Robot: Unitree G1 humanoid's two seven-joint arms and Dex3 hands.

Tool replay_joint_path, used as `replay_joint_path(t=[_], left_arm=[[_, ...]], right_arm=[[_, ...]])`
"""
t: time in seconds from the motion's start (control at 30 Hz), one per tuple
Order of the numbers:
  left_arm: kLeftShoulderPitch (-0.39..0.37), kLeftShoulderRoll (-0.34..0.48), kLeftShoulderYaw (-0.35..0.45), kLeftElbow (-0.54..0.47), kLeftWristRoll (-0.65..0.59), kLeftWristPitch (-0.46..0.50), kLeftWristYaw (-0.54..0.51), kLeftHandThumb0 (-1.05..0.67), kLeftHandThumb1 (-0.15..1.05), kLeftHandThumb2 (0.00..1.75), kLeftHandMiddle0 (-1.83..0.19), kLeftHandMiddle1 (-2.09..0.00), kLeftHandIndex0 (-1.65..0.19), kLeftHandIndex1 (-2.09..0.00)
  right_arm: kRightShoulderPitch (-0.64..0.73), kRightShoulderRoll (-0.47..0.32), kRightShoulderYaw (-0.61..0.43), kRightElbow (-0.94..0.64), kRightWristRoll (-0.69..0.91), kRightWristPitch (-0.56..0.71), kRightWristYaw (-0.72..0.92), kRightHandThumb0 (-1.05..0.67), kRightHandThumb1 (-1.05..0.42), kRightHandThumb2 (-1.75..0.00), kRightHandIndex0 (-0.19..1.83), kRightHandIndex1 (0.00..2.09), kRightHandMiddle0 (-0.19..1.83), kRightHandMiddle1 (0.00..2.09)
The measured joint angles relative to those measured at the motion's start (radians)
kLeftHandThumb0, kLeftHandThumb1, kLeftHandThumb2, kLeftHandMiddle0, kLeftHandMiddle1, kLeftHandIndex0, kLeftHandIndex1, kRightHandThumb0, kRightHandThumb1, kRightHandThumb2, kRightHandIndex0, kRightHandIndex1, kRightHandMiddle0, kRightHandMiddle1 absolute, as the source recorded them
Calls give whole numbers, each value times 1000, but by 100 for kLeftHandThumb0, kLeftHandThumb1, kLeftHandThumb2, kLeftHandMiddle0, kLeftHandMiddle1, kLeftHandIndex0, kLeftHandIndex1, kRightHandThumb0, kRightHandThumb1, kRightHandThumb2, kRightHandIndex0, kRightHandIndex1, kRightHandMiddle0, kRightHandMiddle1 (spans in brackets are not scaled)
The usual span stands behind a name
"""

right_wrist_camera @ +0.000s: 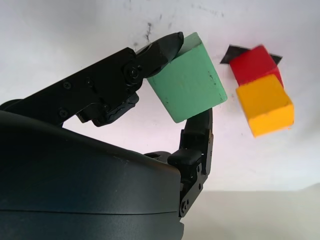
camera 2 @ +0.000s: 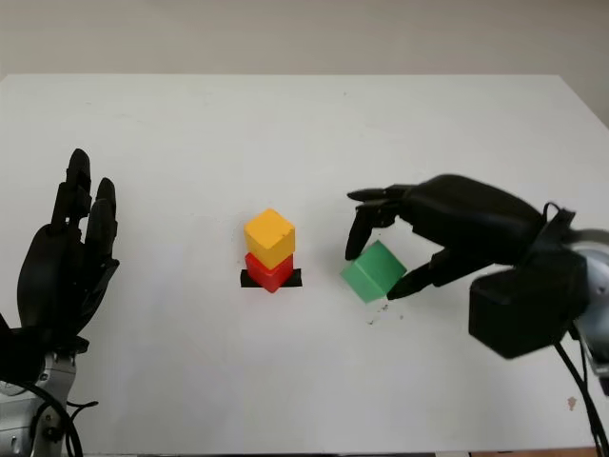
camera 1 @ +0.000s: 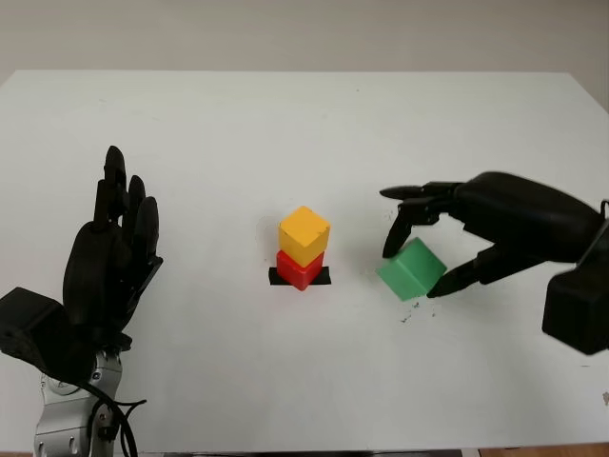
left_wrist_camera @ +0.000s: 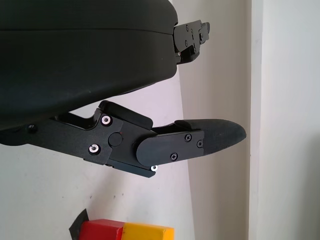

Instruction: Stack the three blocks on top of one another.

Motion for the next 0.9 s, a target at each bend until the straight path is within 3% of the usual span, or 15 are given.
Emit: replay_joint_path(t=[0.23, 0.33, 0.43, 0.53, 0.73, 0.9], left_arm=[[-4, 1, -2, 9, 0, 1, -3, -69, 105, 55, 19, -3, 19, 0], [-7, 2, -3, 9, 0, 7, -3, -70, 105, 54, 19, -3, 19, 0], [-10, 2, -5, 9, 0, 10, -3, -70, 105, 54, 19, -1, 19, 0], [-12, 1, -7, 9, 0, 10, 1, -69, 105, 54, 19, -2, 19, 0], [-12, 0, -8, 8, 1, 11, 12, -70, 105, 53, 19, -3, 19, 0], [-6, 0, -18, -4, 2, 26, 18, -71, 105, 52, 19, -2, 19, 0]], right_arm=[[-322, 9, 44, 178, 19, 43, 114, -38, -78, -5, 44, 6, 94, 60], [-468, 47, 87, 281, 15, 57, 161, -39, -72, -5, 48, 7, 109, 44], [-596, 102, 134, 380, -1, 63, 199, -40, -72, -5, 48, 6, 113, 43], [-677, 159, 174, 451, -11, 80, 230, -41, -74, -6, 45, 5, 94, 80], [-721, 240, 226, 524, -35, 118, 271, -45, -81, -6, 37, 3, 70, 119], [-724, 285, 238, 502, -41, 257, 276, -42, -86, -6, 32, 3, 50, 148]])
